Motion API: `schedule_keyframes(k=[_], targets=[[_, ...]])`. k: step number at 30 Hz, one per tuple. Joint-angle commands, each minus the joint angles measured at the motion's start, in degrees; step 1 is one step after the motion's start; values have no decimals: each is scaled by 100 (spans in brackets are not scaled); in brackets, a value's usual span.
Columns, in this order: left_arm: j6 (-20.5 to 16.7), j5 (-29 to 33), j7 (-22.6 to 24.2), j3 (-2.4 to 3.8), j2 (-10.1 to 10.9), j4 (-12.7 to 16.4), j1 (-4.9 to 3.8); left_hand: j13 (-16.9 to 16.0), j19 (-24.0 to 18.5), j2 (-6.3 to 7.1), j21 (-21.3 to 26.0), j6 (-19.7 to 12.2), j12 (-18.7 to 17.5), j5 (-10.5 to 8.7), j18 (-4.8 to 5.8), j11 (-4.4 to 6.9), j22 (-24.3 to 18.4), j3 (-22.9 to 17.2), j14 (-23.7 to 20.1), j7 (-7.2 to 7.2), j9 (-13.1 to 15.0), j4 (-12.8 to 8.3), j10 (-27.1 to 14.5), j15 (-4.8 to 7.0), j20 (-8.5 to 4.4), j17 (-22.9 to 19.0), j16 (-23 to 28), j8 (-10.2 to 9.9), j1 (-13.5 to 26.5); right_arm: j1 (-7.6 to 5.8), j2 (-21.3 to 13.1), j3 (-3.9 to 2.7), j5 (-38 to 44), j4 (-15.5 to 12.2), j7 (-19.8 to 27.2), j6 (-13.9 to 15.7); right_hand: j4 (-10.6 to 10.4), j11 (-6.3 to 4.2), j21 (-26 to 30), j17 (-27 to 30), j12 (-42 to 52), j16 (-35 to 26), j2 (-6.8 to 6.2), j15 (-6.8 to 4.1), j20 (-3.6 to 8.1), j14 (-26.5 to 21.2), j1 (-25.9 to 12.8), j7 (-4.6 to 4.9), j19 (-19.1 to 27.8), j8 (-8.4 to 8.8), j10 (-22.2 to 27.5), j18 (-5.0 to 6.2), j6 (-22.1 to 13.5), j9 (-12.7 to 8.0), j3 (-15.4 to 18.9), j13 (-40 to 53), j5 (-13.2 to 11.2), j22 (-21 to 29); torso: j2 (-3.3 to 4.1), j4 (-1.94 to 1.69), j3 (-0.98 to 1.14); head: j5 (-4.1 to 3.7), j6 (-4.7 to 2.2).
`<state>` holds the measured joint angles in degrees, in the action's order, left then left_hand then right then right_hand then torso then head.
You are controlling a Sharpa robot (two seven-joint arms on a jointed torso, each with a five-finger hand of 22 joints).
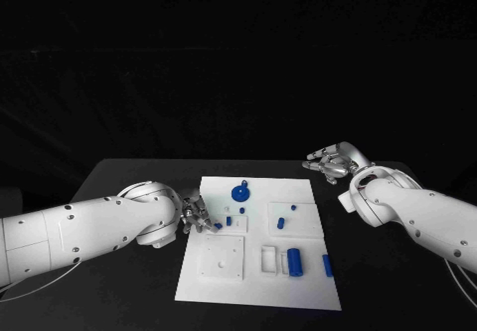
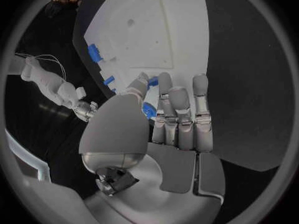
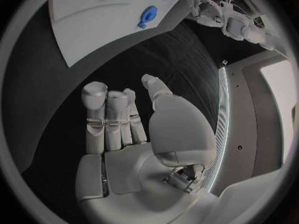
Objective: Assemble the parts on the task board
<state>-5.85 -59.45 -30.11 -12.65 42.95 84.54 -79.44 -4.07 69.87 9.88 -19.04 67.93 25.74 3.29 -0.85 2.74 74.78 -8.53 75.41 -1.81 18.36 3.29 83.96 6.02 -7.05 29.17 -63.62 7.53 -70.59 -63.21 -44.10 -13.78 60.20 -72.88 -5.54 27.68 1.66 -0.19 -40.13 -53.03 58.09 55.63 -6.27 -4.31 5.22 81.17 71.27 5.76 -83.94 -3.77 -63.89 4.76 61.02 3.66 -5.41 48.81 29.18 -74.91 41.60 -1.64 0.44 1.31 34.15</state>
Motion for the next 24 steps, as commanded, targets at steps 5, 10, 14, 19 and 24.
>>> schedule_keyframes(k=[5,10,14,19,24], targets=[[-269,-149,574,8,178,219,-25,-8,30,-72,470,-287,-614,20,85,-66,-92,132,-162,-104,-785,-184,134,-95,87,-314,182,307,-219,35,-42,-3,9,-44,60,-79,-8,2,-27,-2,14,-29,-4,9,5,40,-52,12,-300,25,-21,104,-48,-8,27,-3,18,-473,-3,-1,-2,1,2],[-495,-239,873,6,271,318,-28,2,44,-60,596,-356,-740,106,85,-86,-63,59,-202,-167,-1134,-274,91,-109,94,-406,216,267,-444,52,-61,-3,-2,-66,67,-88,-11,3,-20,-4,12,-28,1,11,3,41,-48,15,-299,23,-20,106,-59,-7,38,-6,22,-471,-5,-2,-3,26,-21],[-737,-365,1118,-7,323,373,-29,11,57,-77,637,-303,-815,249,85,-76,-33,-35,-212,-167,-1255,-383,75,-102,91,-440,228,280,-671,64,-74,-3,-5,-78,71,-90,-11,3,-20,-4,12,-28,1,11,3,41,-48,15,-299,23,-20,106,-59,-7,38,-6,22,-471,-6,-2,-3,31,-12],[-1001,-642,1384,-26,376,427,-28,15,73,-37,728,-262,-974,309,80,-87,58,-181,-228,-201,-1452,-424,90,-114,98,-516,270,121,-837,80,-94,-3,-6,-100,74,-92,-11,3,-20,-4,12,-28,1,11,3,41,-48,15,-299,23,-20,106,-59,-7,38,-6,22,-471,-2,-3,-3,33,-18],[-1204,-895,1649,-61,376,421,-24,19,98,-6,808,-138,-1086,280,70,-98,116,-327,-238,-217,-1452,-428,100,-121,103,-567,292,-152,-982,94,-106,-3,-6,-114,80,-94,-11,3,-20,-4,12,-28,1,11,3,41,-48,15,-299,23,-20,106,-59,-7,38,-6,22,-471,-1,-2,-5,34,7]])
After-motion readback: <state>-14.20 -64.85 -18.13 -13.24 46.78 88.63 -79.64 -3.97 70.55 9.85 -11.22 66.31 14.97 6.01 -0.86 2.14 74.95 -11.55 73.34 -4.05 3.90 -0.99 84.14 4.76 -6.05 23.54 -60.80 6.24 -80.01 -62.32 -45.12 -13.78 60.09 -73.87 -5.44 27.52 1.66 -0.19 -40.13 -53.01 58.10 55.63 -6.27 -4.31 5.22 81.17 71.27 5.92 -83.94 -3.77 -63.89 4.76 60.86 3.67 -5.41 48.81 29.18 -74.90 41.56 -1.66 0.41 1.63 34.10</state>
